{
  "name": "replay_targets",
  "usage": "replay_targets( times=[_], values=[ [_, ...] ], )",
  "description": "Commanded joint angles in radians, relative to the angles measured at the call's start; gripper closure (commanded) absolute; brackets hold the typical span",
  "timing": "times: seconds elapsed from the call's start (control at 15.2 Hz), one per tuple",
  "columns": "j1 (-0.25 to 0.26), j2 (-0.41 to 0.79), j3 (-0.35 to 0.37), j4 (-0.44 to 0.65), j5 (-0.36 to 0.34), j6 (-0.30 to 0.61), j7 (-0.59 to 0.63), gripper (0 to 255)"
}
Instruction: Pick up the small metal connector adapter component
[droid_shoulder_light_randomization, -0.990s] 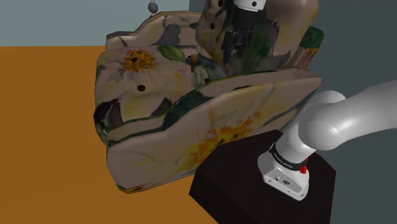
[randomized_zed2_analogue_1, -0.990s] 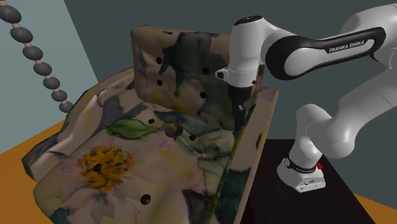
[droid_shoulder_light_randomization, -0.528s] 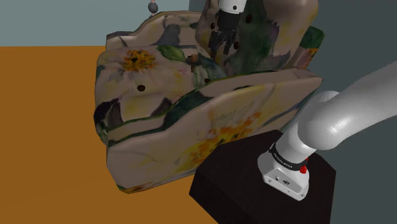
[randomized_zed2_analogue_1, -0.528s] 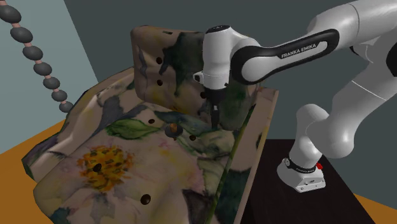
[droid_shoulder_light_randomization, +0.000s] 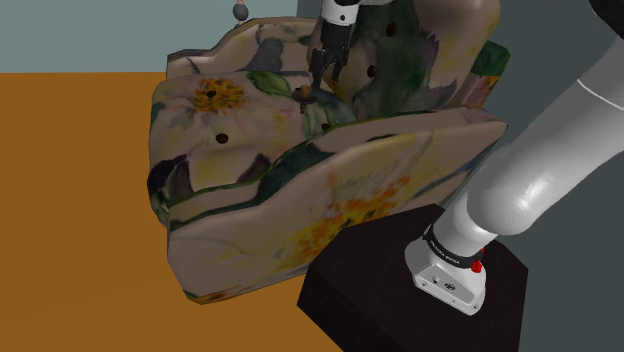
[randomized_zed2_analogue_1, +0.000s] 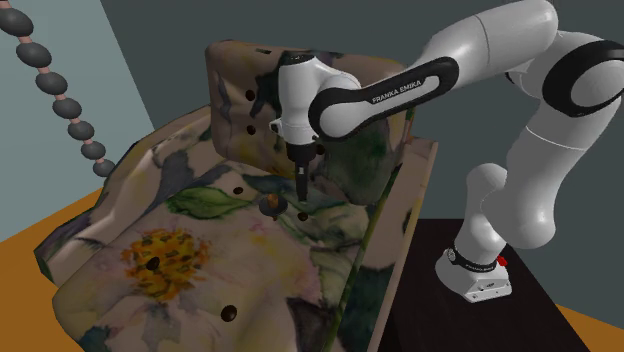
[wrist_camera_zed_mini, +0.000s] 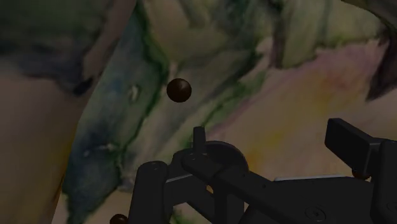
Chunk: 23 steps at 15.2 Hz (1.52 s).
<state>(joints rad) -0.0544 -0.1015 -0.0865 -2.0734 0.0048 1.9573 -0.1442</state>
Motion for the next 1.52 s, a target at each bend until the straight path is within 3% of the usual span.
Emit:
replay_targets(
  times=[0.0,0.33,0.92,0.99,1.45],
  values=[
    [-0.004,0.083,-0.007,0.072,0.004,0.015,-0.024,0],
    [-0.021,0.269,-0.020,0.259,0.019,0.024,-0.083,0],
    [-0.022,0.300,-0.018,0.195,0.023,0.118,-0.086,0],
    [-0.021,0.301,-0.018,0.196,0.023,0.118,-0.085,255],
    [-0.021,0.300,-0.018,0.196,0.023,0.118,-0.085,255]
  ],
)
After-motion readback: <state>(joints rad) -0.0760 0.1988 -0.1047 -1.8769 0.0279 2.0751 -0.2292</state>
